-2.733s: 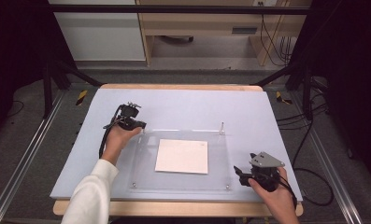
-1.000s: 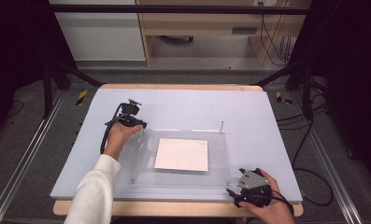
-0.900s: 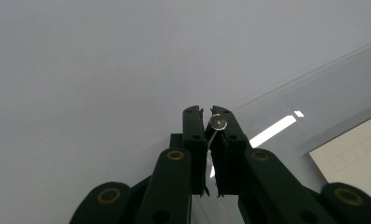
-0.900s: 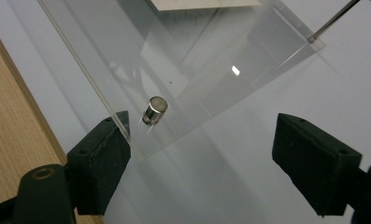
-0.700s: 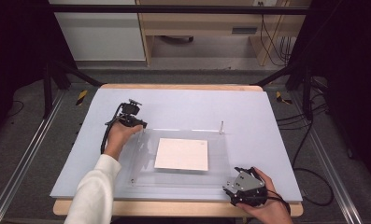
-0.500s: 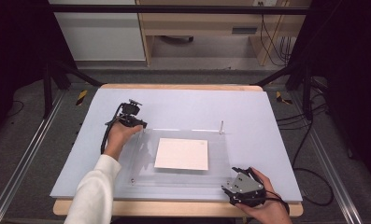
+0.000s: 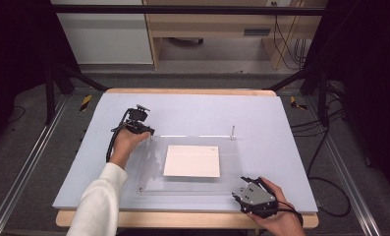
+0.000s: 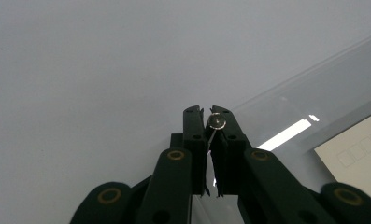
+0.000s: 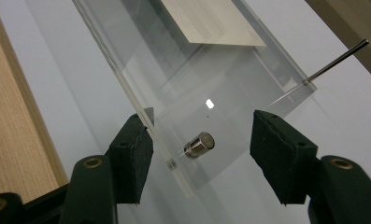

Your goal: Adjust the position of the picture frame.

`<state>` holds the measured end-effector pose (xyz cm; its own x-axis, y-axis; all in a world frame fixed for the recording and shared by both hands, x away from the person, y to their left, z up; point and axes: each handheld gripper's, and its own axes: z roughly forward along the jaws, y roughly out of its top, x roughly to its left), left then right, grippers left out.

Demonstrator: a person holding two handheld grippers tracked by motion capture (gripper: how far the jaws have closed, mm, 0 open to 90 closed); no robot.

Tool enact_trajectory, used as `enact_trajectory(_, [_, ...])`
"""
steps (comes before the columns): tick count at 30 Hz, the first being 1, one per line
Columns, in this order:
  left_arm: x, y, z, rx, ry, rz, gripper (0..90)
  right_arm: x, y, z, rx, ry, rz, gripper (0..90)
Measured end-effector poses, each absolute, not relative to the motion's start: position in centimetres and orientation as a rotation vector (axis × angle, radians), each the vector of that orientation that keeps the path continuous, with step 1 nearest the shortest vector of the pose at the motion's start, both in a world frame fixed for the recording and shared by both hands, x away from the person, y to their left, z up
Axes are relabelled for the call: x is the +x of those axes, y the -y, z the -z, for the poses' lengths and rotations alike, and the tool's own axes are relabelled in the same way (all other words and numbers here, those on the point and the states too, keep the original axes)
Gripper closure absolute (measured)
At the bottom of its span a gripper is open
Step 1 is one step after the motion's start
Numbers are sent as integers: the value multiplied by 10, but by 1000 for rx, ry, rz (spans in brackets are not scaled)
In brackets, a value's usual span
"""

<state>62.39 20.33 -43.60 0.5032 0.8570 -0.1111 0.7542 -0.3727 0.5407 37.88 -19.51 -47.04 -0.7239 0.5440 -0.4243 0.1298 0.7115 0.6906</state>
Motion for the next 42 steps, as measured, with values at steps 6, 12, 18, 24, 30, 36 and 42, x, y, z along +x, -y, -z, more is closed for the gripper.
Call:
enact_trajectory(6, [624,-203,436,2213,-1320,-254,840,380,194,470,503,-2284,-865,399])
enact_trajectory(12, [623,-202,436,2216,-1320,-260,840,381,188,470,473,-2292,-845,433])
enact_trajectory(18, [621,-201,436,2208,-1316,-331,751,380,188,465,464,-2265,-859,468])
enact_trajectory(24, [608,-201,426,2126,-1251,-447,526,379,188,460,478,-2256,-877,489])
enact_trajectory(30, [587,-207,404,2098,-1157,-532,444,380,189,452,486,-2243,-901,509])
enact_trajectory(36, [562,-217,383,2054,-1086,-563,368,383,190,441,505,-2252,-923,522])
enact_trajectory(42, [541,-229,367,1996,-1027,-569,272,390,192,426,540,-2256,-960,533])
